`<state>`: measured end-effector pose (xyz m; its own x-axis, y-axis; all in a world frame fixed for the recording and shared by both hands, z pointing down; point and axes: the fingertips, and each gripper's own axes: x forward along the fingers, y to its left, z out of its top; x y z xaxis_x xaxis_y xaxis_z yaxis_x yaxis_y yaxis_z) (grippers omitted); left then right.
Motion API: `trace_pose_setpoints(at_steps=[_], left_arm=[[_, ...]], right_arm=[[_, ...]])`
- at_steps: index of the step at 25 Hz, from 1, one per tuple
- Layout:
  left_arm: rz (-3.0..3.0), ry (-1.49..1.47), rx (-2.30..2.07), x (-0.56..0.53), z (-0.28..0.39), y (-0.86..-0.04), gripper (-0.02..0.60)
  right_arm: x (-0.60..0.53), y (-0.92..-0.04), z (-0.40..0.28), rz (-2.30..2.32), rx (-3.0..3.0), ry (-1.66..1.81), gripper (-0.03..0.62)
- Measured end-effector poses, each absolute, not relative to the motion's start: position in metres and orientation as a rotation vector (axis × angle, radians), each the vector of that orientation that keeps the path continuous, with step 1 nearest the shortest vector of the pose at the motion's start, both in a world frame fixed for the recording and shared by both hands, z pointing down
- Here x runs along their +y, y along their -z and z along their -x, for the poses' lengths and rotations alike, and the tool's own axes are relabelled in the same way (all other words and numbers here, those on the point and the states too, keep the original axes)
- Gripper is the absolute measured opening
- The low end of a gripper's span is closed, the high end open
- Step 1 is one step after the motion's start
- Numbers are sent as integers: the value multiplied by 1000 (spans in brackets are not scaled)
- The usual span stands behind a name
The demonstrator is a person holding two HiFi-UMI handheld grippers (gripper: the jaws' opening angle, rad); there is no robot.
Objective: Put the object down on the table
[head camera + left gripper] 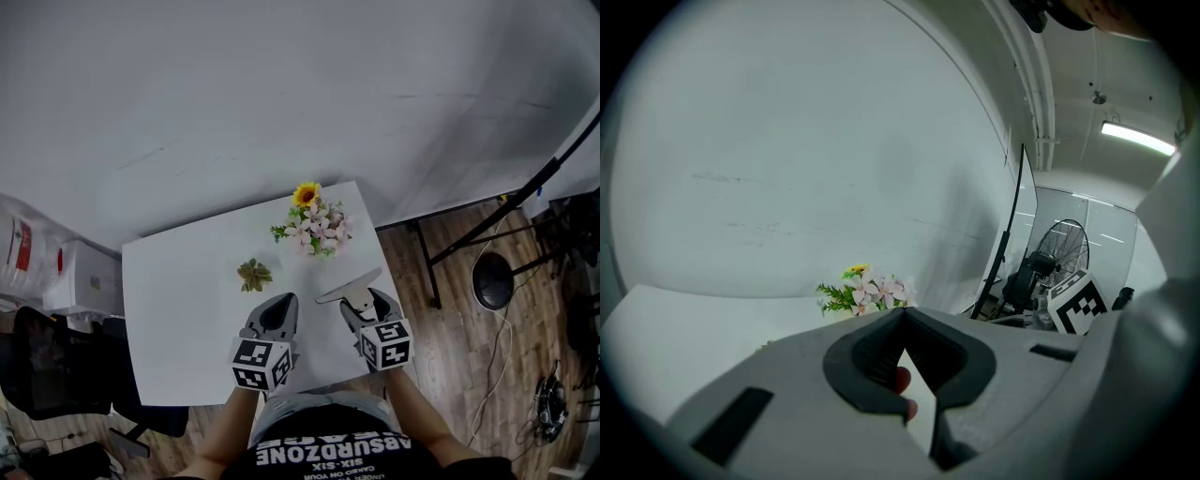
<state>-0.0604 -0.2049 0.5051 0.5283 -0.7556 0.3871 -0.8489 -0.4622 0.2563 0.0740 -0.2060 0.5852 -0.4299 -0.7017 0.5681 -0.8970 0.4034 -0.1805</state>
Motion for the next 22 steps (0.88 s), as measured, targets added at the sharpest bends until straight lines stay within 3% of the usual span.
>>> trace_pose_setpoints(at_steps=[22], left_arm=[[-2310, -298, -1342, -230, 72, -522, 5]], right_arm=[[-216, -635, -73, -1292, -2177, -711, 282]])
